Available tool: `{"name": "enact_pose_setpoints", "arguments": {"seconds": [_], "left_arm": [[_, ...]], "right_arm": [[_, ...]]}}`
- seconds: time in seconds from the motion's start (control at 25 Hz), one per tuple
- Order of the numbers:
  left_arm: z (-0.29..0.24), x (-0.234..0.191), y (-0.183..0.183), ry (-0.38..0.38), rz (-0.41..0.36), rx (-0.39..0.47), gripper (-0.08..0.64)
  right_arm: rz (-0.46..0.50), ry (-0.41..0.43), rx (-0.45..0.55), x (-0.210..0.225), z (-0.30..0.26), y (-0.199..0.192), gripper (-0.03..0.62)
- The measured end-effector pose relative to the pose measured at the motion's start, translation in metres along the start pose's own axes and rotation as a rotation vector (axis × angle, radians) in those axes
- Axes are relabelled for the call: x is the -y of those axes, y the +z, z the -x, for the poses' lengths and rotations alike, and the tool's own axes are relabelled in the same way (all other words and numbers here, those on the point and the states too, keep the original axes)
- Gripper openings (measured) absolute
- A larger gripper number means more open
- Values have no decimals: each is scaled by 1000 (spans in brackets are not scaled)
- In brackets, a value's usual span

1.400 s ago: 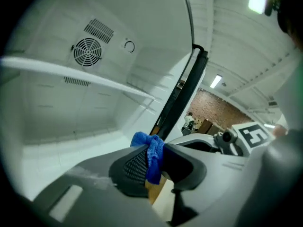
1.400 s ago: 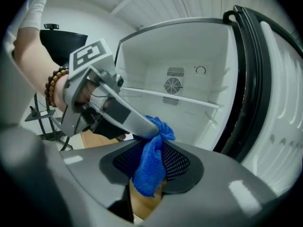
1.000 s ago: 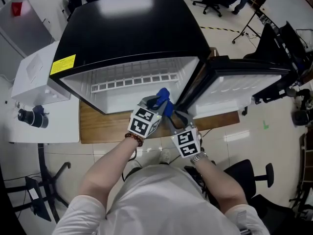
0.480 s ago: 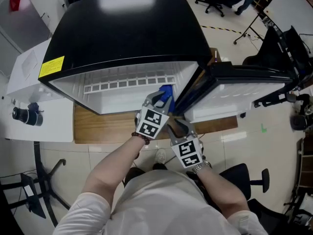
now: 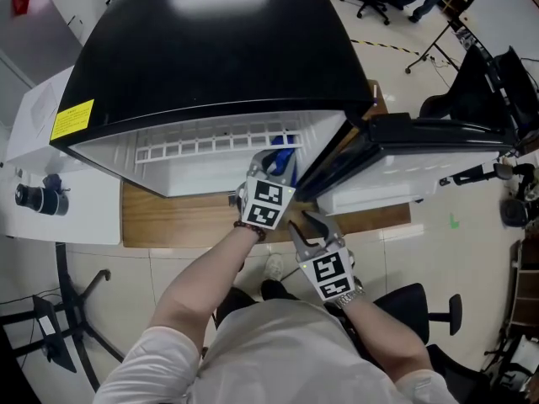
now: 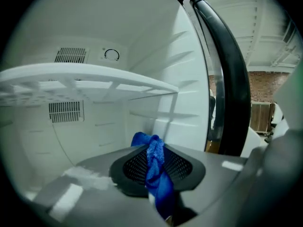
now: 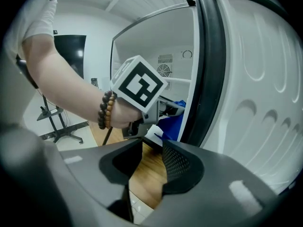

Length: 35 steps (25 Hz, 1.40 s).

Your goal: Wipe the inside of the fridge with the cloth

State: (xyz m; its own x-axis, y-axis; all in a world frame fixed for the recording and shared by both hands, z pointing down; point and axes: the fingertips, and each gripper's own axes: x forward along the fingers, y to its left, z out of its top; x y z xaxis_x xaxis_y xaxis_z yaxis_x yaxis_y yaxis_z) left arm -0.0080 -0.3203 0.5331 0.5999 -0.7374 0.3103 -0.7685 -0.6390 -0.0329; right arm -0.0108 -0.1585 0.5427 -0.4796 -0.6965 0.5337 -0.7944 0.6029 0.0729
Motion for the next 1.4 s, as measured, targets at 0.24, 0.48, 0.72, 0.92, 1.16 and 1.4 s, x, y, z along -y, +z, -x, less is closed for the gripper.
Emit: {"name": "enact_pose_setpoints", "arguments": {"seconds": [0.24,0.48,0.72,0.92,1.16,1.4], "left_arm": [[-18,-18,-1,43,15,24,77],[-36,-35,-2,93,37,51,77],[-53,-52,-4,152,61,62,77],[-66,-65,-6,188,64,55,77],[-73,-76,-12,224,70,31,77],[-75,-78,-12,226,52,23,78]], "right_arm": [[-8,30,3,-3,2,-1,135],[-21,52,6,-5,6,-5,133],[-31,67,-1,-7,10,-14,133],[-57,87,-16,-2,8,-17,133],[-108,173,-65,-10,-12,-17,132],[-172,294,-206,-22,-34,-31,108]]}}
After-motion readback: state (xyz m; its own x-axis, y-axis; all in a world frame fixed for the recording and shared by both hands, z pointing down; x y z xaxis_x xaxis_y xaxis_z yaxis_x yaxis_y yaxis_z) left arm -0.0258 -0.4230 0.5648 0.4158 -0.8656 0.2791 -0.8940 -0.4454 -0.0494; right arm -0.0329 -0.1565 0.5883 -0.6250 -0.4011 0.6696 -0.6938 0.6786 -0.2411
